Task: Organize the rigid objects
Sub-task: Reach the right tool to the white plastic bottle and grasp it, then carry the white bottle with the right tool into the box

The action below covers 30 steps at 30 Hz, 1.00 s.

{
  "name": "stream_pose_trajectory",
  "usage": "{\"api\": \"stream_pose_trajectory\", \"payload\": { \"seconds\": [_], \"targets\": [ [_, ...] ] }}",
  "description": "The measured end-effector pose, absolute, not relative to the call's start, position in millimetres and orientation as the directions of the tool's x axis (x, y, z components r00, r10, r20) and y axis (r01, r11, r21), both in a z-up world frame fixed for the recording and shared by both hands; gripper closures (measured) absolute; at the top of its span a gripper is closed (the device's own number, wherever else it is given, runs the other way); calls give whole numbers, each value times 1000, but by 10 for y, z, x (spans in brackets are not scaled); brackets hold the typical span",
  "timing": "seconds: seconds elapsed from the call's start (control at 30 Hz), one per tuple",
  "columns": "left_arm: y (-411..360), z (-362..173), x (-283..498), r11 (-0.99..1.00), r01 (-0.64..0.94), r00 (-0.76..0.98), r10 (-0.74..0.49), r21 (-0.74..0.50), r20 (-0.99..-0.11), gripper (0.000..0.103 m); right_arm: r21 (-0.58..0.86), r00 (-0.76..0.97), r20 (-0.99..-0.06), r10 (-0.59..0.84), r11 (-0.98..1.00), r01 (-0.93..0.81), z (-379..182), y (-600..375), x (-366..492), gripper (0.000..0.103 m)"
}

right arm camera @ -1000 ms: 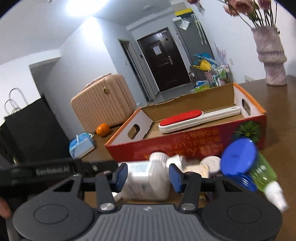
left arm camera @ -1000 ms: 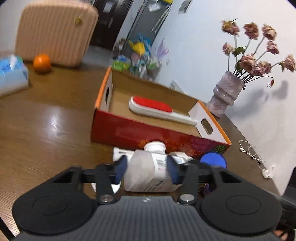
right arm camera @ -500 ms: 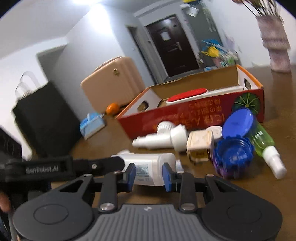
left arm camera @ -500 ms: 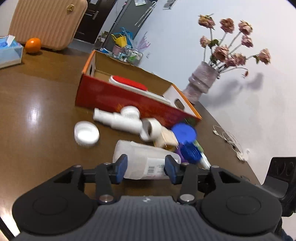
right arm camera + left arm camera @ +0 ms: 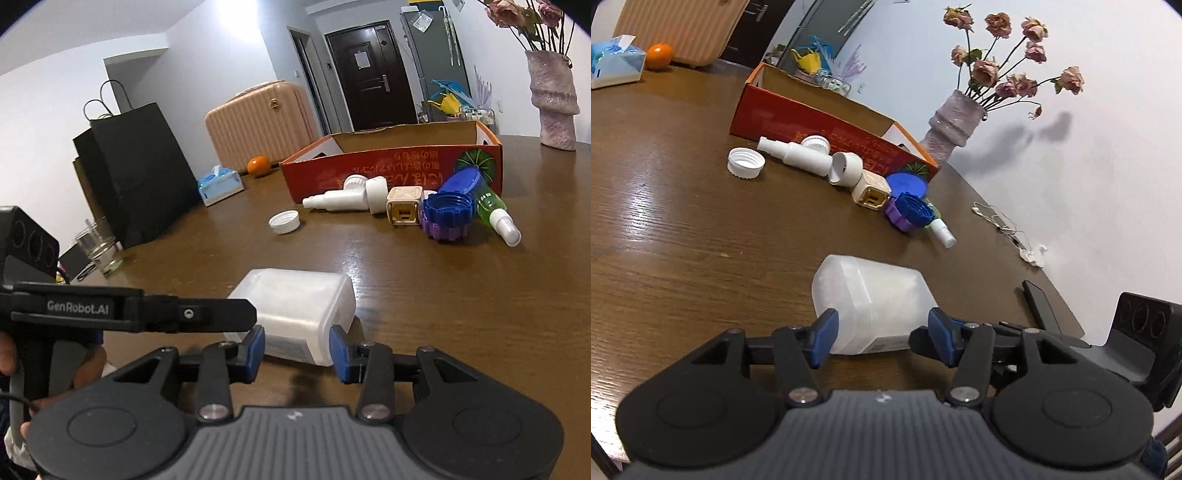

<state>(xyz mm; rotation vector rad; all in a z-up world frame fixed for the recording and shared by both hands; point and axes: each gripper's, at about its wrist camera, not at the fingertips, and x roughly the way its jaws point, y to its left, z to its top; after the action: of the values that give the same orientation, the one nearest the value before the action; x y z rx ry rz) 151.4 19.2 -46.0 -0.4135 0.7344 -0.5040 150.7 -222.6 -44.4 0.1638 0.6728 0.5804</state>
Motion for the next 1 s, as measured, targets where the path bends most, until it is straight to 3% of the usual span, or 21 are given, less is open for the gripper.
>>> {"api": "stream_pose_trajectory", "payload": {
  "seconds": [0.27, 0.37, 0.5, 0.67, 1.0],
  "targets": [
    [258, -411, 1672, 814, 245, 641, -543, -526, -542, 52, 393, 661, -487, 571, 819, -417, -300, -2438, 1492, 65],
    [260, -455, 1730, 790, 249, 606, -578, -560, -546, 61, 431, 655, -504, 563, 821, -374, -327, -2459, 1616, 75],
    [333, -536, 1822, 760, 202, 602, -594, -618, -534, 65, 492, 621, -511, 594, 795, -356, -425, -2453, 1738, 78],
    [352, -423, 1908, 741, 229, 660, -595, -631, -459, 65, 593, 592, -492, 639, 744, -310, -500, -2594, 1899, 84],
    [361, 136, 2813, 764, 289, 748, -556, -576, -362, 65, 589, 627, -448, 637, 738, -329, -227, -2539, 2531, 85]
  ]
}}
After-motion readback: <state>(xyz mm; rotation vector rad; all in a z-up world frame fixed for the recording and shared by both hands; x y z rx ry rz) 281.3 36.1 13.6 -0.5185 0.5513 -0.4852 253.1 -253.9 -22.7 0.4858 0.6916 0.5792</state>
